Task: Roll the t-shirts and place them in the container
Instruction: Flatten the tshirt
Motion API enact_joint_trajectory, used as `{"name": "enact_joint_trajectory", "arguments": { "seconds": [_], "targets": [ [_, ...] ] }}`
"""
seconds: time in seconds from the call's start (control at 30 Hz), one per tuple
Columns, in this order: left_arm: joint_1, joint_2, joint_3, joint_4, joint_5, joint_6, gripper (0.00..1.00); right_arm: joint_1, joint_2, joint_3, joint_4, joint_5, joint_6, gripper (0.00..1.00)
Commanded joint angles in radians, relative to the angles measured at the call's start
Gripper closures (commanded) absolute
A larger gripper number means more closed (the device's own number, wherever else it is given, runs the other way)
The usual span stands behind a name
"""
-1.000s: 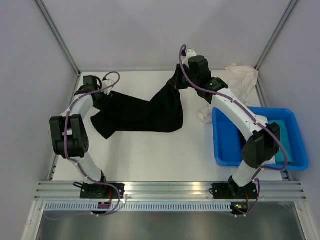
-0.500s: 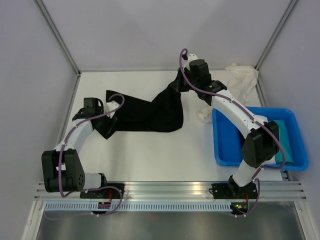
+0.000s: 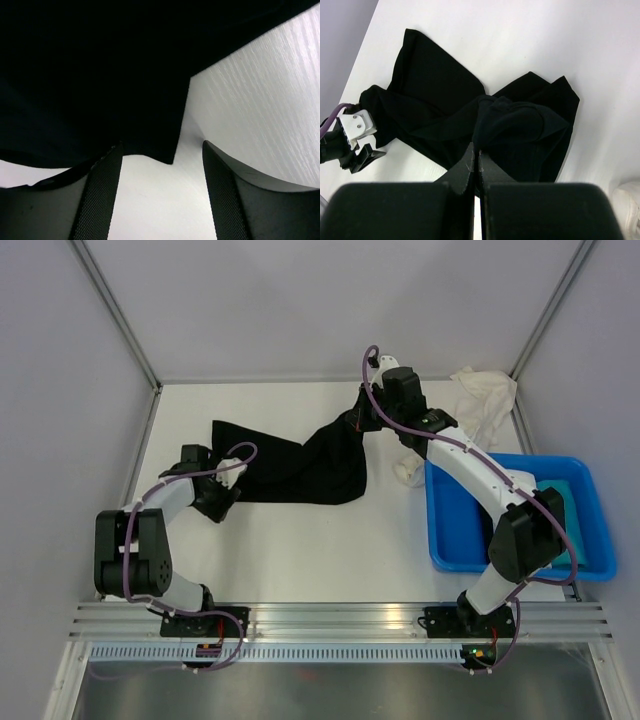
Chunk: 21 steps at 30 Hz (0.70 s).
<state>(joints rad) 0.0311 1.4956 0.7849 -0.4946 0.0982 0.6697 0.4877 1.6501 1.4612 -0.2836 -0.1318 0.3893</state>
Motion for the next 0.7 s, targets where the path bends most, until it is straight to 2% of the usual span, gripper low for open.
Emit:
{"name": "enact_joint_trajectory", "arguments": {
  "seconds": [0.0,0.1,0.13,0.23,0.37,0.43,0.57,0.67],
  "targets": [
    [-0.002,0.063,0.01,0.07,-0.046,-0.018,0.31,-0.003,-0.041,0.002,0.043,0.003,0.003,1.0],
    [-0.002,0.095,0.019,0.085,-0.058,-0.021,0.37,-0.004,-0.044,-0.002,0.043,0.006,0.002,1.0],
    [-0.002,0.098,0.022,0.085,-0.057,-0.019,0.46,-0.005,-0.046,-0.002,0.041,0.006,0.002,1.0],
    [-0.002,0.112,0.021,0.067,-0.071,-0.022,0.62,-0.005,-0.056,-0.009,0.043,0.011,0.002,1.0],
    [-0.002,0.094,-0.004,0.028,-0.055,-0.009,0.78,-0.008,-0.069,-0.01,0.04,0.017,-0.003,1.0],
    [0.0,0.086,-0.019,0.028,-0.064,0.001,0.97,-0.012,-0.078,-0.013,0.038,0.015,-0.003,1.0],
    [0.003,0.031,-0.015,0.028,-0.092,-0.027,0.98,-0.017,-0.099,-0.019,0.029,0.011,-0.001,1.0],
    [0.006,-0.084,0.01,0.014,-0.153,-0.042,0.98,-0.023,-0.131,-0.025,0.005,-0.003,-0.003,1.0]
  ]
}}
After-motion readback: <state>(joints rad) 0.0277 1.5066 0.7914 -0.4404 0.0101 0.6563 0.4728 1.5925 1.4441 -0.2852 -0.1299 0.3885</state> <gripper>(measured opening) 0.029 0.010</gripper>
